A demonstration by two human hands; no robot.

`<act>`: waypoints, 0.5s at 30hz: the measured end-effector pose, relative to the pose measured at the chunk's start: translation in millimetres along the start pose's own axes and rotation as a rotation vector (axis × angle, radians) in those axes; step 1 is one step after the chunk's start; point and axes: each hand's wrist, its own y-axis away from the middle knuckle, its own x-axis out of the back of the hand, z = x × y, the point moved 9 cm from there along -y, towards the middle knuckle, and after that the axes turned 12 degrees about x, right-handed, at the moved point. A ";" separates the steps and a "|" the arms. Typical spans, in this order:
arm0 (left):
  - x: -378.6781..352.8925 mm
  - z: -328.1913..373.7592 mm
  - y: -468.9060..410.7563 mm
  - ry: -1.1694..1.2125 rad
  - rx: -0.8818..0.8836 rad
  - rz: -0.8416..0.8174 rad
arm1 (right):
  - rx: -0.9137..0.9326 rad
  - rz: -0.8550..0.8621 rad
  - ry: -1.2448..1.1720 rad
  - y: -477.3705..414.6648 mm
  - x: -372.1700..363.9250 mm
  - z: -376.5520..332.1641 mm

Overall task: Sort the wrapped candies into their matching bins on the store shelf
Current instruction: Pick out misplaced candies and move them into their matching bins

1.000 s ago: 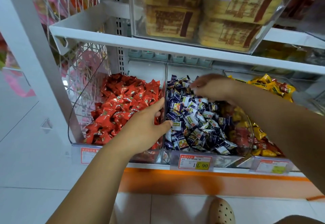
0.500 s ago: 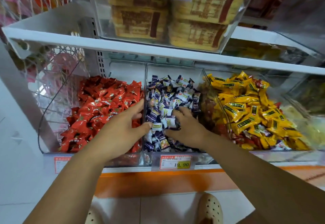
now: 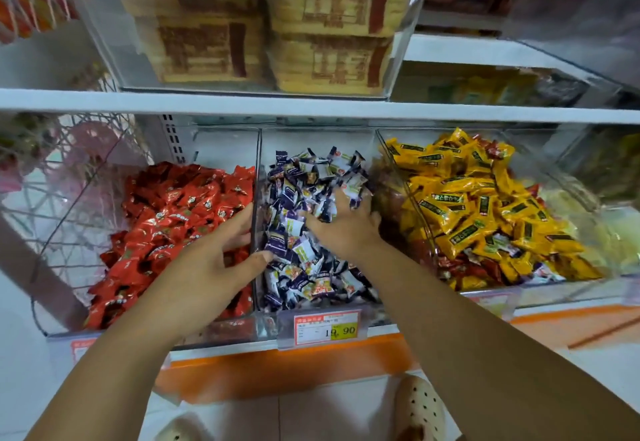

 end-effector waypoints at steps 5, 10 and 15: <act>1.3 1.4 0.0 0.028 0.012 0.002 | 0.126 -0.160 0.067 15.1 -33.2 -22.1; 1.1 0.0 -0.5 0.023 0.028 0.011 | 0.174 -0.199 0.103 21.6 -39.1 -28.1; 3.0 -5.3 -2.9 -0.015 0.029 -0.008 | 0.117 0.144 0.022 15.4 3.2 -20.4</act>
